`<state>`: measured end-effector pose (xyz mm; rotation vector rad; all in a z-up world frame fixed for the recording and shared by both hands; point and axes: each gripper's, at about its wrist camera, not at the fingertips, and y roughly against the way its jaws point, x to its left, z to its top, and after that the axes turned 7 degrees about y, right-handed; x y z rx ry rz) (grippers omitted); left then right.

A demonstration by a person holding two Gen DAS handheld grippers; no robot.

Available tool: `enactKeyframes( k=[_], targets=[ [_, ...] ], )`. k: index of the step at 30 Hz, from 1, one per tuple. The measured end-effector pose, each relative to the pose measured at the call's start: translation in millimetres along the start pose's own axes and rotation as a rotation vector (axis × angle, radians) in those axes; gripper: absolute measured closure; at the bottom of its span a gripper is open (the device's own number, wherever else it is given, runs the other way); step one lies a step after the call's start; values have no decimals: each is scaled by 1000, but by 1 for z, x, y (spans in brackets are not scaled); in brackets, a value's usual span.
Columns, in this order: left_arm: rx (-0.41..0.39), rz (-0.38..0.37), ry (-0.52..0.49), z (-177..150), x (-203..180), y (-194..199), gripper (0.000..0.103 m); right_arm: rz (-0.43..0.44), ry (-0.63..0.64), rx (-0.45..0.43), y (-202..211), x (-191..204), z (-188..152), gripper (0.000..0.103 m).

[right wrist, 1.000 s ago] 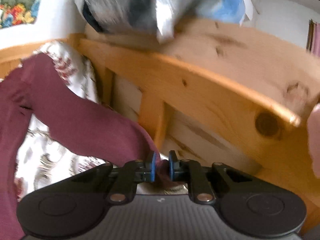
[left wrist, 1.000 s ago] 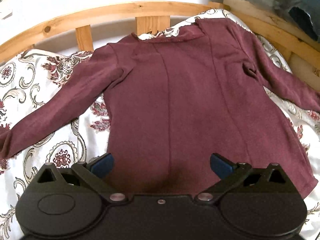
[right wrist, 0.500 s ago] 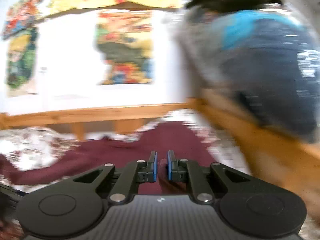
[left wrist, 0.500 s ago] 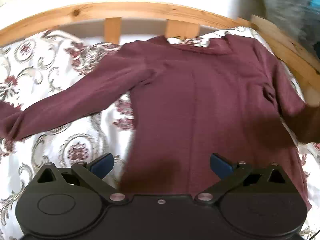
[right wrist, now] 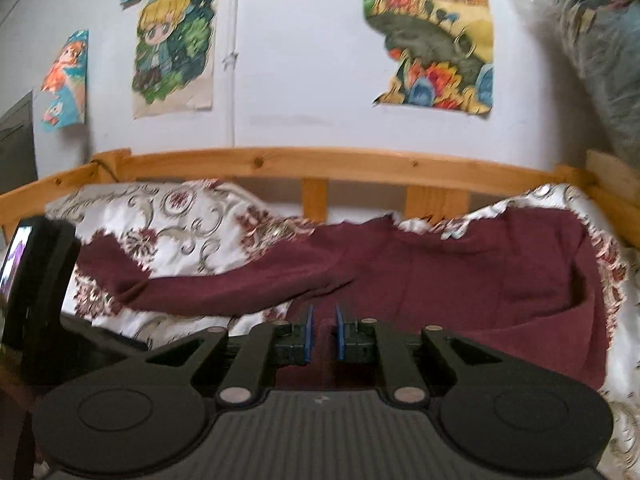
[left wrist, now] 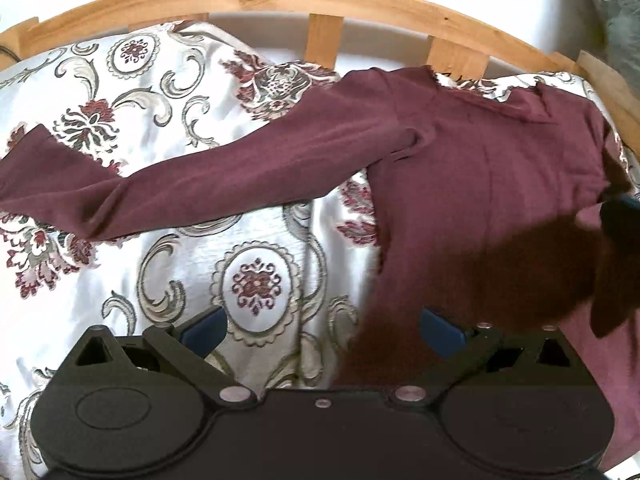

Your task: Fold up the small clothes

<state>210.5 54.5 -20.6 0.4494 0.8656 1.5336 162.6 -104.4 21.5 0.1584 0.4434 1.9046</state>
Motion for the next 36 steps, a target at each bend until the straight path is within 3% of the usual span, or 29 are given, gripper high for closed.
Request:
enactKeyframes(
  k=[2,3,4,8,10,14,18,21,23,26,28,34,36],
  targets=[
    [-2,9,-6,0,1,0,1,32,-18,8,2,0,-5,71],
    [-4,11,-9,0,1,0,1,43,-16,7,3,1,-8,52],
    [-7,13,-12,-1,0,1,1,44,-9,4,4,1,-10,41],
    [-27,-15,-7,-1,-4,0,1,-8,22,16,11,-16,-18,28],
    [-40,-58,-7,-3,-10,-1,1,-79,30,29,12,-40,-24,20],
    [-65,-159,-32,-13,-33,-8,1,-258,27,62,6,-100,-39,14],
    [-51,-191,-122,-23,-68,-21,1,-394,-54,127,-10,-168,-54,15],
    [-37,-187,-177,-33,-88,-31,1,-423,-171,158,-21,-211,-60,29],
    [-10,-166,-217,-38,-97,-39,1,-420,-237,176,-30,-232,-65,33],
    [28,-142,-262,-49,-102,-48,1,-402,-308,216,-43,-254,-73,56],
    [37,-139,-275,-54,-101,-51,1,-388,-316,228,-48,-257,-77,82],
    [44,-140,-250,-59,-93,-50,1,-465,-240,229,-46,-241,-72,84],
    [49,-138,-219,-56,-88,-45,1,-467,-233,214,-38,-230,-68,77]
  ],
)
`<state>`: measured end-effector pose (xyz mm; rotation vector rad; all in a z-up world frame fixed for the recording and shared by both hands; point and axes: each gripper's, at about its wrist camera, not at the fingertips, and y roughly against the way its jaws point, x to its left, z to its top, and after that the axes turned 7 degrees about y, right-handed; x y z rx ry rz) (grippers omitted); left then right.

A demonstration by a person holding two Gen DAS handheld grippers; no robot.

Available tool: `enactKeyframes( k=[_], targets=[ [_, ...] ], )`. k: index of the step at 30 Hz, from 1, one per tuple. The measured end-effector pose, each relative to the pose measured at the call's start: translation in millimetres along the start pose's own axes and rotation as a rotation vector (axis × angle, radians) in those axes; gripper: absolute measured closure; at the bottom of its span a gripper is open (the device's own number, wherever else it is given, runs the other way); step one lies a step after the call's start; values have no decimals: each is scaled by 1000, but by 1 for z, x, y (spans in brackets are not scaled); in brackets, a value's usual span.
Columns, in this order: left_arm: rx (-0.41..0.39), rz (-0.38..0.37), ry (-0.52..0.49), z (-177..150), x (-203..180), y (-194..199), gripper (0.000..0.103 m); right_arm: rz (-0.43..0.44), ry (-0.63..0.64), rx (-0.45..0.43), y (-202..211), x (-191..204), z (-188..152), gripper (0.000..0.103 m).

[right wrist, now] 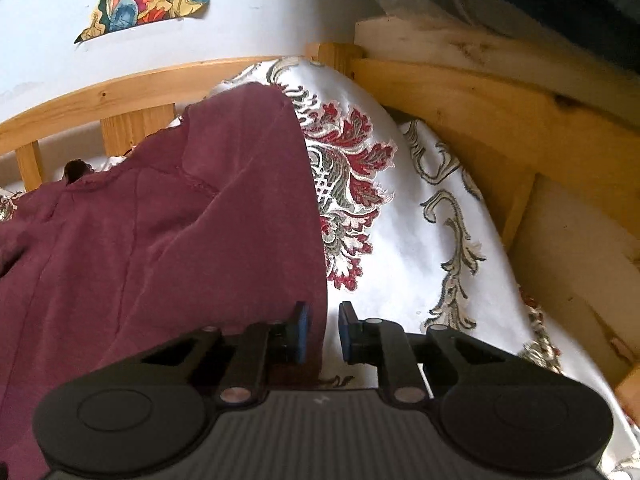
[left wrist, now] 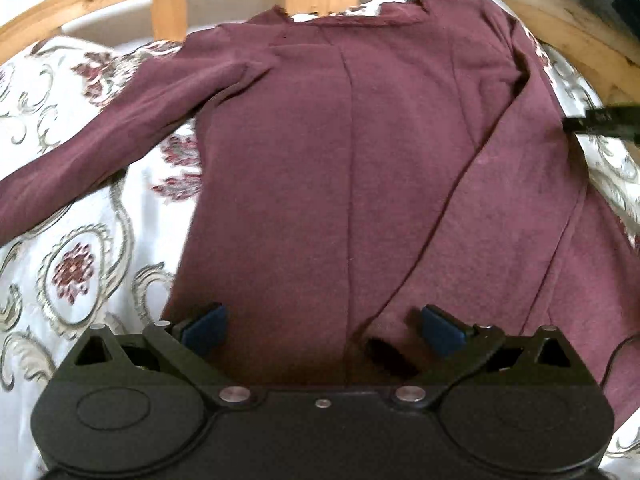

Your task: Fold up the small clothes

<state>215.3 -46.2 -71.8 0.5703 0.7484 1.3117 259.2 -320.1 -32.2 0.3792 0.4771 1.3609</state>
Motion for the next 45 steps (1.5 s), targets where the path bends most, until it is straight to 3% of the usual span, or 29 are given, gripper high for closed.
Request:
enactKeyframes(
  k=[3,6,7,9,12,14,16,20,25,33,35,38,39,40,45],
  targets=[
    [-21,-3,84,2,17,17,1,27,-47,-22,34,10,-7,43],
    [-74,18,151,1,41,41,1,111,-103,-39,81,30,-18,25],
    [-88,47,160,1,51,49,1,149,-109,-46,97,41,-23,16],
    [-115,109,144,-2,71,66,1,214,-103,-59,124,61,-30,8],
    [-183,280,57,-1,100,88,1,292,-66,-89,161,91,-40,0],
    [-206,406,-14,7,117,93,1,302,-61,-123,177,105,-50,0],
    [-211,478,-75,17,135,94,1,319,-44,-157,180,113,-60,0],
    [-204,586,-242,37,154,79,1,347,-10,-104,169,120,-65,0],
    [-122,488,-318,64,166,53,1,360,-5,-71,164,122,-77,0],
    [131,487,-420,87,187,14,3,355,-26,-52,162,118,-85,0],
    [168,536,-422,88,195,7,18,353,-33,-47,160,118,-86,0],
    [160,555,-398,89,202,11,53,352,-44,-34,157,117,-87,0],
    [163,524,-376,91,203,14,80,351,-46,-32,157,118,-87,0],
    [177,483,-339,94,202,19,94,354,-47,-31,157,119,-87,0],
    [206,428,-213,101,190,42,96,368,-40,-52,164,122,-84,0]
  ],
)
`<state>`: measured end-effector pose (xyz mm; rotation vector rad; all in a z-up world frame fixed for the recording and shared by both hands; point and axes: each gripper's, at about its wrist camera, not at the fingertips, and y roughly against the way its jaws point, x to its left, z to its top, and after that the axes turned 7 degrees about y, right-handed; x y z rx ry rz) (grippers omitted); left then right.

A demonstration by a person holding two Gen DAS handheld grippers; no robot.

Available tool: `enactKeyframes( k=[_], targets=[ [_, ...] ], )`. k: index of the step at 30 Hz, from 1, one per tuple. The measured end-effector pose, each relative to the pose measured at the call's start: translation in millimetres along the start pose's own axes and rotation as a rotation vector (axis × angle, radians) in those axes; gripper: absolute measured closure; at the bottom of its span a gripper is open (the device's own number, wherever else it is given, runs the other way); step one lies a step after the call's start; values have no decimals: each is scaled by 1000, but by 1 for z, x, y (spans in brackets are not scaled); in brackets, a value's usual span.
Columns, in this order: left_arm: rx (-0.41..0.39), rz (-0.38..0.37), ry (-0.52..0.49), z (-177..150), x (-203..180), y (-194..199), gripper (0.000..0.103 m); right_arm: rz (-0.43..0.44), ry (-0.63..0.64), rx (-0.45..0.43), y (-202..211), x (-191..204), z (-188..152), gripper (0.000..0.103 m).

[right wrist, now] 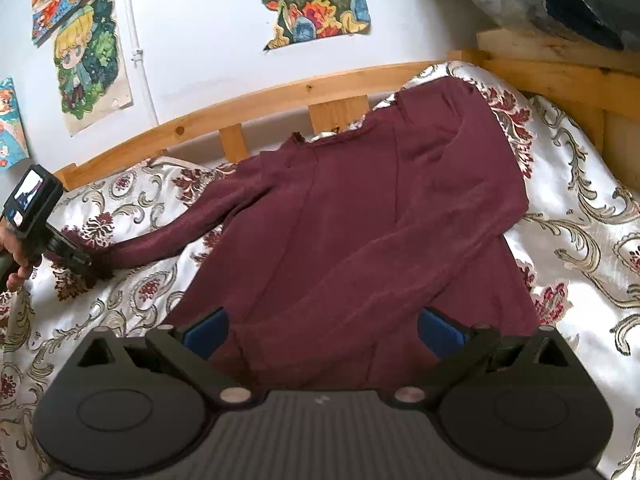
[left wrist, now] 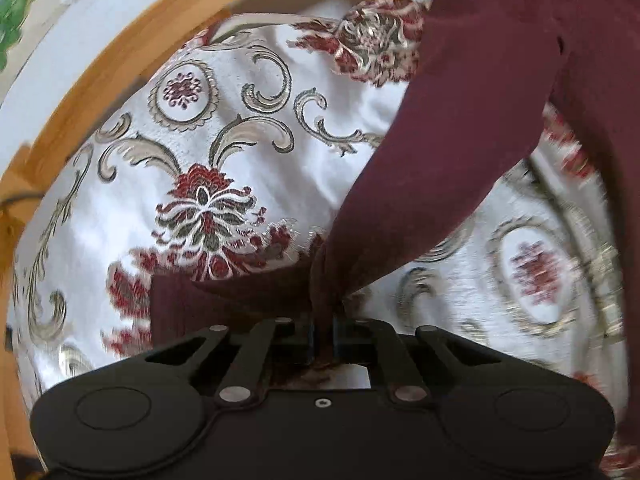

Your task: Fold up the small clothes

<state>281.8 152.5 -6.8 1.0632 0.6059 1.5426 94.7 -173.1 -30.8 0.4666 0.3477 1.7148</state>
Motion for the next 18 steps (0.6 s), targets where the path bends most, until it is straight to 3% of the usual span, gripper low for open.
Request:
enactKeyframes(
  k=[2,4,6,10,14,18],
  targets=[
    [44,-55,108,2,4,20,96,8,7,-8,2,3,1,0],
    [138,-124,238,5,9,38,96,20,12,-18,5,5,4,0],
    [182,-260,324,5,10,58,96,37,17,-28,7,9,5,0],
    [162,-398,313,2,-18,101,96,109,23,-36,11,15,5,0],
    [180,-488,291,-1,-54,117,96,296,11,-97,20,21,5,0],
    [215,-522,259,2,-91,119,96,473,6,-85,15,33,4,0]
  ],
)
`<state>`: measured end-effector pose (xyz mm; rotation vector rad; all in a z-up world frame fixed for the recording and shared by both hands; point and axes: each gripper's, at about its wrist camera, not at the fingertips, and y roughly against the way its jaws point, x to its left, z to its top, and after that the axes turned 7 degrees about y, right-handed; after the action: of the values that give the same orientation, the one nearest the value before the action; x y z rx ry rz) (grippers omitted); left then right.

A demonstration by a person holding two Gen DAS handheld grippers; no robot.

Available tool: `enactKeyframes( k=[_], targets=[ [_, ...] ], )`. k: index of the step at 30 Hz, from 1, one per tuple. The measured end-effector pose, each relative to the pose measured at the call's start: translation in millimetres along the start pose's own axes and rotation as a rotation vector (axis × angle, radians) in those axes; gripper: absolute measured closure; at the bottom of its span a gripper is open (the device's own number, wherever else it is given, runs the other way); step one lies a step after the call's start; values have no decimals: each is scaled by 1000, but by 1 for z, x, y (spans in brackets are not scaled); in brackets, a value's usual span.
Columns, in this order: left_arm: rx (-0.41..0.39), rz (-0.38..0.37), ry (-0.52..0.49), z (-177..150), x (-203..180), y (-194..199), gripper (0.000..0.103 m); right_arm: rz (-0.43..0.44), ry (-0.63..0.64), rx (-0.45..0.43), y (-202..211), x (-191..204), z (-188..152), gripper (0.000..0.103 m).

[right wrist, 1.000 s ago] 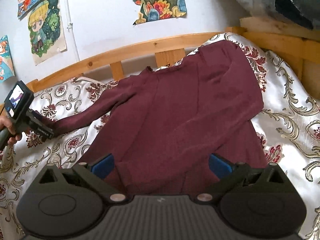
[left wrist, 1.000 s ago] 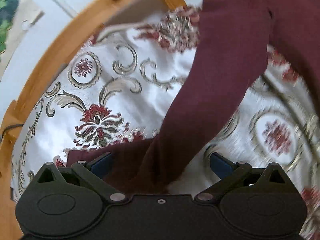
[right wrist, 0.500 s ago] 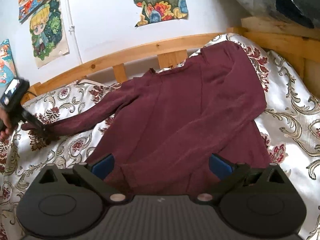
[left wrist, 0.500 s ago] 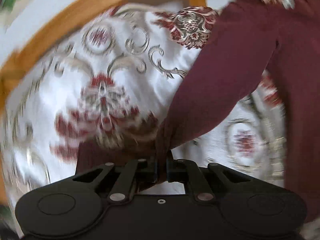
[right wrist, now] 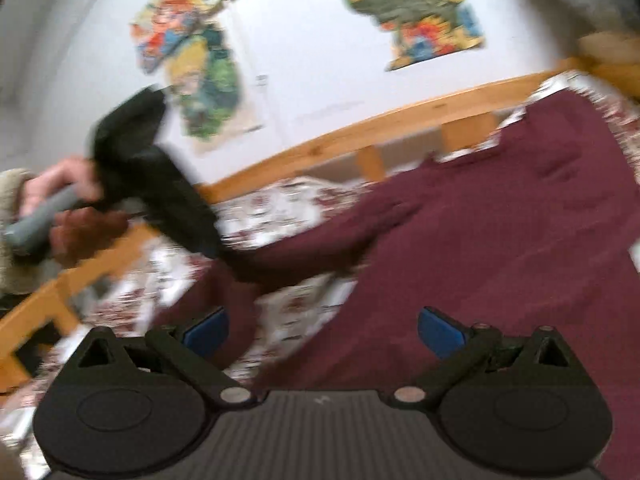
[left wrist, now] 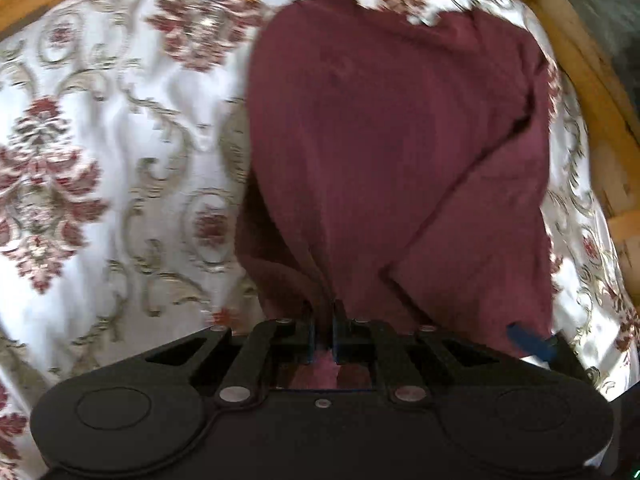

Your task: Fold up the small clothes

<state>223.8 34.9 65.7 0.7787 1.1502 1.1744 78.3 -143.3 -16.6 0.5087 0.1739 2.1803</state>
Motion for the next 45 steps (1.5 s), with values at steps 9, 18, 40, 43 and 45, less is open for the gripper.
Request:
enactKeyframes(
  k=[9,18,40,43,45],
  targets=[
    [85,16,-24,19,-69,-44,95,14,-5,30,-17,4,-5,0],
    [78,-175,-64,34,-113,-77,70,-137,-79,34,-14,-17,-9,0],
    [-355,11,-49,67,-7,-7,9,-451,-140,102,-38,-33,-25,19],
    [-375,62,-8,76,12,-15,9,-500,-105,112,-40,-30,-27,37],
    [-385,77,26,82,21,-21,9,-513,-108,119,-39,-31,-28,60]
  ],
)
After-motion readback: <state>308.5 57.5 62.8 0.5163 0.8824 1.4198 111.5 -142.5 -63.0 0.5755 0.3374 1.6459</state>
